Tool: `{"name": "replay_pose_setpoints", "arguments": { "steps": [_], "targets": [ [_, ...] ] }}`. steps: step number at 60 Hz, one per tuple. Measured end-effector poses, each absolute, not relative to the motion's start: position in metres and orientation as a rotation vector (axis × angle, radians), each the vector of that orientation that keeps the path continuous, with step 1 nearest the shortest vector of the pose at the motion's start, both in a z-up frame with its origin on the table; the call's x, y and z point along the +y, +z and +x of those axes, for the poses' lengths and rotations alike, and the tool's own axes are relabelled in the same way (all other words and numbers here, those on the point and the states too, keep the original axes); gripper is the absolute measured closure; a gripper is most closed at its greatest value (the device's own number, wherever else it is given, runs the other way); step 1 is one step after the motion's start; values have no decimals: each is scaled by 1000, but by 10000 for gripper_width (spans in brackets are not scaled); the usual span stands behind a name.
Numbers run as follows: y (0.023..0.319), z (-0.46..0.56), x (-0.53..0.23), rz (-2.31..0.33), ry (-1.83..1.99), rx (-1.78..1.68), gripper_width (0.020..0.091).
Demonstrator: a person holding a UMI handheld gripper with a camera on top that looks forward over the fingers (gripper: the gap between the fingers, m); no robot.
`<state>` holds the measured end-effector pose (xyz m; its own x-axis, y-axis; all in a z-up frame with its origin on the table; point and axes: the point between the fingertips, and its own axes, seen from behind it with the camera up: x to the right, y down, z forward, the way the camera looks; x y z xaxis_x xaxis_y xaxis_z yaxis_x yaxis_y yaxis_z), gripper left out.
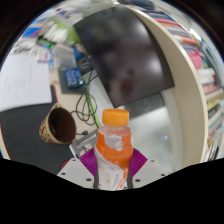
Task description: Pour water
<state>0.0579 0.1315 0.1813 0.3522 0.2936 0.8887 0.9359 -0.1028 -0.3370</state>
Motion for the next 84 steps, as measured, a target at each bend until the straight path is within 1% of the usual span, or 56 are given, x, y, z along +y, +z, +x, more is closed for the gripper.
{"name": "replay_pose_setpoints", "arguments": {
  "steps": [9, 13, 17, 27, 43, 44, 46, 52, 60, 65, 67, 70, 72, 75, 80, 84],
  "targets": [
    [201, 75, 125, -1723, -413, -709, 718],
    [199, 89, 126, -1775, -235, -510, 718],
    [198, 102, 132, -1773, -129, -385, 719],
    [159, 111, 146, -1810, 48, -197, 720],
    [99, 106, 163, -1815, 113, -181, 722],
    [95, 107, 163, -1819, 112, -181, 705],
    [98, 108, 163, -1779, 119, -165, 717],
    [96, 108, 160, -1767, 96, -168, 718],
    [99, 110, 156, -1764, 83, -143, 587],
    [97, 108, 151, -1794, 92, -142, 523],
    [94, 108, 150, -1814, 94, -138, 458],
    [93, 108, 143, -1836, 88, -128, 324],
    [92, 108, 136, -1845, 76, -126, 270],
    [92, 108, 123, -1852, 53, -124, 250],
    [90, 108, 95, -1896, 13, -103, 257],
    [99, 105, 69, -1933, 3, -71, 253]
  ]
}}
